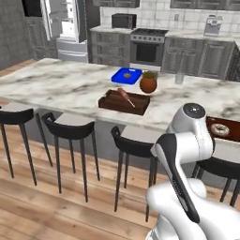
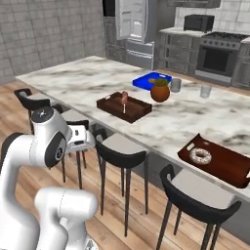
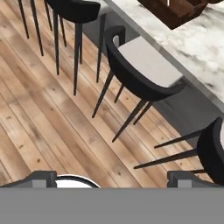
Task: Take the donut and cake from the fridge and place them on the empty tray on the dining counter.
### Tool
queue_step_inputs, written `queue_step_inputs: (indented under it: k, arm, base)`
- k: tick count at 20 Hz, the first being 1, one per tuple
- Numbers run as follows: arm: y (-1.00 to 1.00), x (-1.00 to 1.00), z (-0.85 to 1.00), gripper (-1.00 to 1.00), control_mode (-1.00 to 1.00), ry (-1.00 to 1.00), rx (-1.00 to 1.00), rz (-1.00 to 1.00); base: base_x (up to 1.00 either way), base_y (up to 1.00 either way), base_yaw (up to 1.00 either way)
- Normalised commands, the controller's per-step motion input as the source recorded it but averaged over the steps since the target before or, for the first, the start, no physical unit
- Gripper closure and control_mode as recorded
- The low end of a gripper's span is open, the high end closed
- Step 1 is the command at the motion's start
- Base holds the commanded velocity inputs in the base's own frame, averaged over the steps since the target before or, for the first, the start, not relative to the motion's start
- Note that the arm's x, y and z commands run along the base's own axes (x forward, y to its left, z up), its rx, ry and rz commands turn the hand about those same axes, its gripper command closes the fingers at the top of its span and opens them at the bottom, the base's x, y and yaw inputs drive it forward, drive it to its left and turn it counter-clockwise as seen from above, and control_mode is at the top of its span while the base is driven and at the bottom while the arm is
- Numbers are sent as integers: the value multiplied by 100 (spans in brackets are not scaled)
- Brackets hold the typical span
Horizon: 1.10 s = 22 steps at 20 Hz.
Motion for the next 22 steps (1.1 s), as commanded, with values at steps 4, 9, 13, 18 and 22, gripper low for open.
queue_step_inputs:
  k: [4, 9, 13, 18, 22]
  arm:
    - [0, 0, 0, -100, 100, 0, 0, 0]
    - [0, 0, 0, -100, 100, 0, 0, 0]
    - [0, 0, 0, -100, 100, 0, 0, 0]
    - [0, 0, 0, -100, 100, 0, 0, 0]
    - [0, 0, 0, -100, 100, 0, 0, 0]
  base:
    - [21, 71, 0]
    - [25, 76, 0]
    - [17, 80, 0]
    - [18, 82, 0]
    - [17, 81, 0]
